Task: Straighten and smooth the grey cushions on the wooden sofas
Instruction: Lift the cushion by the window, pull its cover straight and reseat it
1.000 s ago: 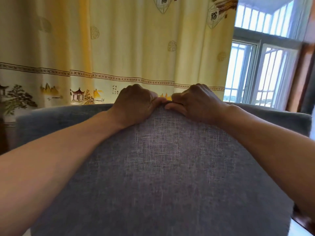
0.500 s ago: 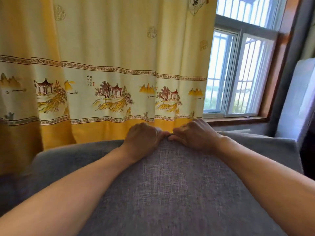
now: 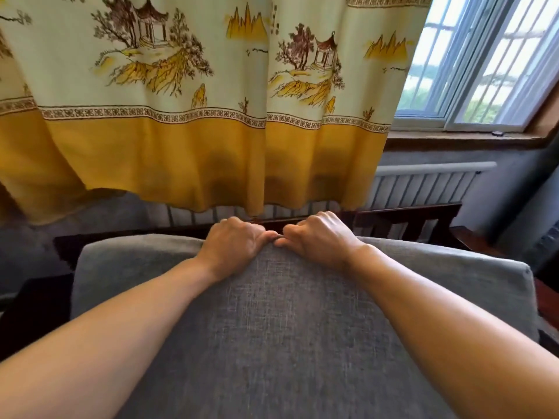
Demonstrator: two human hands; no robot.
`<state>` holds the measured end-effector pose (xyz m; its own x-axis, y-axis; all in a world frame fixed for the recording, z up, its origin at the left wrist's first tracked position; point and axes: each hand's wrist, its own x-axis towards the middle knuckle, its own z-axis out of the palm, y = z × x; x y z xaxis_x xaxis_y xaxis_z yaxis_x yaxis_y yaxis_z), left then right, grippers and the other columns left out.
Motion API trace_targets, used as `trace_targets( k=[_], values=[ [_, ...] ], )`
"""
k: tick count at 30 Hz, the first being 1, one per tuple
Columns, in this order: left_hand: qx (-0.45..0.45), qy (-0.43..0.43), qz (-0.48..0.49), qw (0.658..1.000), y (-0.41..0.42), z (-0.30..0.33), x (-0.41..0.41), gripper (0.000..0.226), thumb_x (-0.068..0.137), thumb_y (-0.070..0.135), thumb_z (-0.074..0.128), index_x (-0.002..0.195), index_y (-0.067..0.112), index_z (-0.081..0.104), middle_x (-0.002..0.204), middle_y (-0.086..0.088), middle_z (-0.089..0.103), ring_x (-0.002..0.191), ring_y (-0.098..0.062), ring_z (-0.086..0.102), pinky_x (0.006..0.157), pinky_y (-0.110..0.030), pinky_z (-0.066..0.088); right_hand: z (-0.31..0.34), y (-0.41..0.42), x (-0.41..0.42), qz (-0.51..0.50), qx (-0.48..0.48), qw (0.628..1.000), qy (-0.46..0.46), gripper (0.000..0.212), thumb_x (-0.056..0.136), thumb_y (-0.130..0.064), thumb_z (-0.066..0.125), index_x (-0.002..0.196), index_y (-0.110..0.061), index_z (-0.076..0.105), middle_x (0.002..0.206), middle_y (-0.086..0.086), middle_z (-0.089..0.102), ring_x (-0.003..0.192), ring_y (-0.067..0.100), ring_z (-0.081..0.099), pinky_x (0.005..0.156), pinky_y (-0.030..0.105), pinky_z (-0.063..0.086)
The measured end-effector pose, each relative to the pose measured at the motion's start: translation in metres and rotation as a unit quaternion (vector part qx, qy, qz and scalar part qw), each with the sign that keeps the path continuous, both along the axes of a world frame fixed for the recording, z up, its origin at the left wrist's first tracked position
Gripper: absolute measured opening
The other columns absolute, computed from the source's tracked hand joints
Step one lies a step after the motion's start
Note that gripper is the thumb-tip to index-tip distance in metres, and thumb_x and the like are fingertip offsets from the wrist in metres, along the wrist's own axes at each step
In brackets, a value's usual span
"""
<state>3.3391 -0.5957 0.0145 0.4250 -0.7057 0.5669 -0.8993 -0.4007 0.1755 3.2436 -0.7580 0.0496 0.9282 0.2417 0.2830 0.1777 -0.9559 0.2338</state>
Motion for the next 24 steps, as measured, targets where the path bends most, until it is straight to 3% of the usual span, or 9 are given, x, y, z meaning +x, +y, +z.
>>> trace_targets(
  k=[5, 7, 10, 14, 17, 19, 24],
  values=[
    [0.029, 0.06, 0.001, 0.998, -0.046, -0.059, 0.039, 0.06, 0.085, 0.065, 0.02, 0.057, 0.021, 0.051, 0.068, -0.009, 0.067, 0.071, -0.032, 0.064, 0.058, -0.034, 0.037, -0.061, -0.045, 0.039, 0.0, 0.006, 1.0, 0.025, 0.047, 0.098, -0.053, 0.03, 0.102, -0.015, 0.058, 0.103, 0.012, 0.067, 0.096, 0.036, 0.062, 0.073, 0.038, 0.043],
    [0.049, 0.071, 0.017, 0.996, -0.055, -0.084, 0.055, 0.061, 0.088, 0.06, 0.025, 0.06, 0.017, 0.058, 0.069, -0.01, 0.068, 0.072, -0.033, 0.064, 0.058, -0.035, 0.038, -0.084, -0.054, 0.057, -0.003, -0.004, 1.0, 0.029, 0.046, 0.099, -0.052, 0.028, 0.102, -0.016, 0.057, 0.103, 0.01, 0.067, 0.096, 0.036, 0.062, 0.071, 0.037, 0.041],
    [0.073, 0.082, 0.042, 0.993, -0.063, -0.129, 0.083, 0.071, 0.085, 0.062, 0.016, 0.065, 0.012, 0.062, 0.07, -0.011, 0.068, 0.072, -0.035, 0.064, 0.058, -0.037, 0.042, -0.123, -0.06, 0.091, 0.001, -0.038, 0.998, 0.041, 0.045, 0.1, -0.05, 0.027, 0.103, -0.016, 0.057, 0.104, 0.009, 0.066, 0.095, 0.035, 0.063, 0.065, 0.034, 0.035],
    [0.14, 0.128, 0.088, 0.978, -0.067, -0.182, 0.099, 0.069, 0.082, 0.059, 0.014, 0.087, 0.015, 0.066, 0.093, -0.012, 0.069, 0.092, -0.035, 0.063, 0.068, -0.041, 0.047, -0.176, -0.051, 0.129, -0.011, -0.055, 0.996, 0.075, 0.035, 0.102, -0.038, 0.033, 0.106, -0.015, 0.059, 0.108, 0.009, 0.066, 0.1, 0.034, 0.063, 0.064, 0.033, 0.033],
    [0.256, 0.232, 0.1, 0.933, -0.059, -0.233, 0.082, 0.036, 0.094, 0.036, 0.044, 0.128, 0.026, 0.049, 0.135, -0.002, 0.049, 0.122, -0.028, 0.049, 0.089, -0.04, 0.044, -0.233, -0.048, 0.133, -0.057, -0.022, 0.988, 0.141, 0.03, 0.1, -0.023, 0.037, 0.114, -0.014, 0.062, 0.119, 0.008, 0.062, 0.113, 0.03, 0.055, 0.077, 0.036, 0.04],
    [0.343, 0.312, 0.054, 0.884, -0.052, -0.265, 0.067, 0.058, 0.095, 0.031, 0.051, 0.146, 0.032, 0.025, 0.152, 0.004, 0.027, 0.136, -0.023, 0.034, 0.104, -0.038, 0.037, -0.271, -0.05, 0.124, -0.089, -0.024, 0.975, 0.204, 0.034, 0.099, -0.025, 0.038, 0.125, -0.013, 0.056, 0.129, 0.009, 0.051, 0.122, 0.028, 0.042, 0.097, 0.038, 0.034],
    [0.399, 0.41, 0.022, 0.82, -0.028, -0.307, 0.065, 0.08, 0.094, 0.038, 0.052, 0.151, 0.033, -0.002, 0.16, -0.001, 0.002, 0.145, -0.023, 0.017, 0.115, -0.04, 0.023, -0.315, -0.036, 0.129, -0.056, -0.017, 0.974, 0.221, 0.05, 0.095, -0.043, 0.036, 0.138, -0.016, 0.036, 0.142, 0.005, 0.035, 0.133, 0.025, 0.03, 0.112, 0.042, 0.015]
  ],
)
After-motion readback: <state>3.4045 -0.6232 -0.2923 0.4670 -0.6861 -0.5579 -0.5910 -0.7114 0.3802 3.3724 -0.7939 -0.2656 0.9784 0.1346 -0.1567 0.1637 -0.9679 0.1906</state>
